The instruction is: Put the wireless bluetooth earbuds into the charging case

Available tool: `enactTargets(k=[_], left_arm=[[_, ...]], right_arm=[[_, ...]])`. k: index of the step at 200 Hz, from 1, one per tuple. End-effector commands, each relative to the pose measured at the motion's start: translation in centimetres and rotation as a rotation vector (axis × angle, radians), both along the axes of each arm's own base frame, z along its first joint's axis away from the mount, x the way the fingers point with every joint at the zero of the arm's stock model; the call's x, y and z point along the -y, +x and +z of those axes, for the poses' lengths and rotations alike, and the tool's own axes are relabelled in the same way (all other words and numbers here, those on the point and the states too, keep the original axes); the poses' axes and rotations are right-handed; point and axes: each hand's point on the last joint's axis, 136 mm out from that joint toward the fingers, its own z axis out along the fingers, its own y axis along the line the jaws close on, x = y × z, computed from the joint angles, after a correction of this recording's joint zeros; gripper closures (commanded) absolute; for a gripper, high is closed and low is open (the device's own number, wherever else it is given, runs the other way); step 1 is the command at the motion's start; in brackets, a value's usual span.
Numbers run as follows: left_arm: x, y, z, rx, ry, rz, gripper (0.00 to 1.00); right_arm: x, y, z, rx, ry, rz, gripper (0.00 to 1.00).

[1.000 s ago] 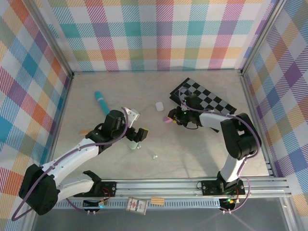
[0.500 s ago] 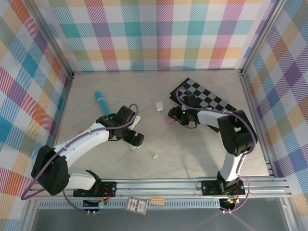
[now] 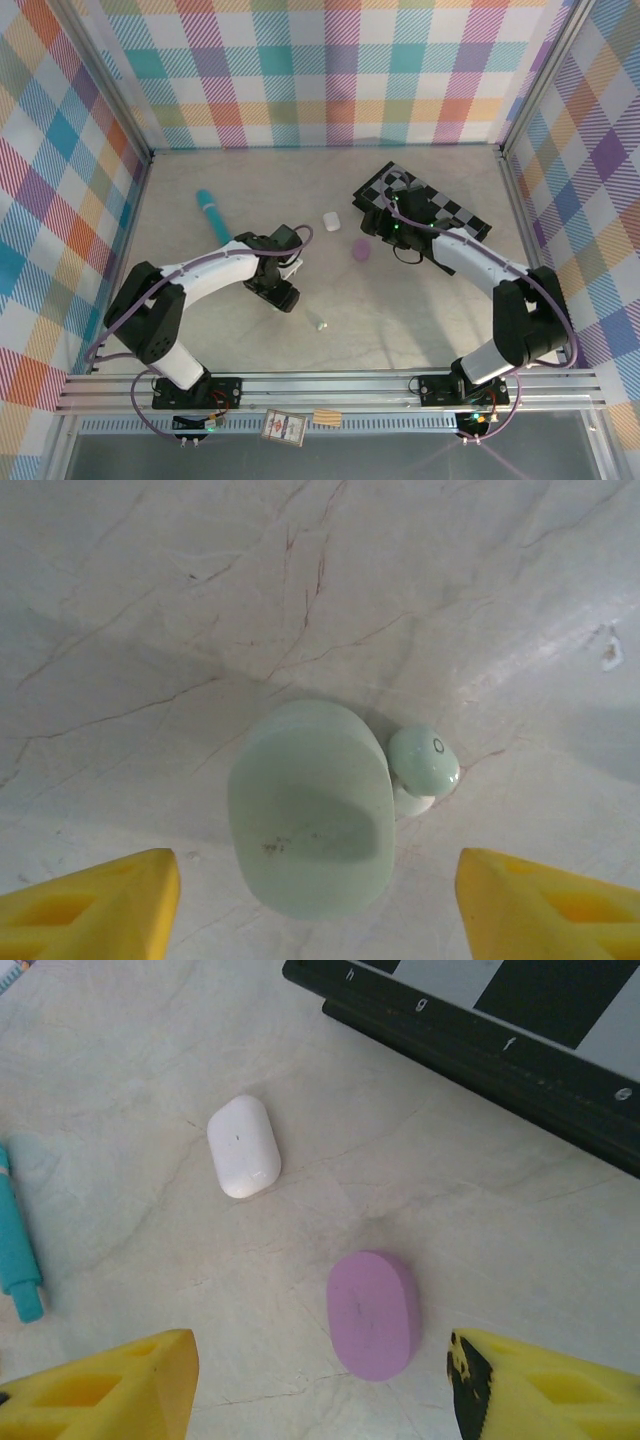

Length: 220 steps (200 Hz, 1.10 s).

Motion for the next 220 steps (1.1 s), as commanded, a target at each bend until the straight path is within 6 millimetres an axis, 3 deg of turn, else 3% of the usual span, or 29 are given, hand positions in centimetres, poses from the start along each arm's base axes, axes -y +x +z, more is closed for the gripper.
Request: enactTargets(k=[1,32,53,86,114,144,191,220], left_arm=[[0.1,-0.5,-0.4,-0.049,0.034,-0.021,0.31],[0.3,-0.6,-1.3,-0.082,0.042,-0.025,0.42],[0.3,-0.7,-1.3,-0.085,0.044,-0.033,0.54],[0.6,-0.3,-0.5,-0.054,0.030,-0.043,0.55],[2.5,1.6,2.9,0.098,-0.105,-0.067,0.54],[5.1,3.5,6.8,0.278,-0.278,-0.128,0.54],[10.2,3.6,12.7,0.550,-0.617,-0.353,0.57],[11.9,3.2,14.7,0.683,-0.730,-0.472,0.59]], right_arm=[[0.9,-0.7,-0.1,-0.004,-0.051,0.005,0.33],[0.9,-0.9,0.0,-0.003,-0.046,0.004,0.33],[1.0,-1.1,0.0,-0.006,-0.044,0.002,0.33],[0.8,-1.5,0.8,0.008,-0.021,0.016,0.33],[0.2,-2.2,1.5,0.031,0.008,0.073,0.34],[-2.2,-4.1,2.9,0.020,0.156,0.207,0.34],[-6.1,-7.8,7.1,0.023,0.401,0.460,0.34],[-6.9,-9.2,8.0,0.037,0.460,0.549,0.34]])
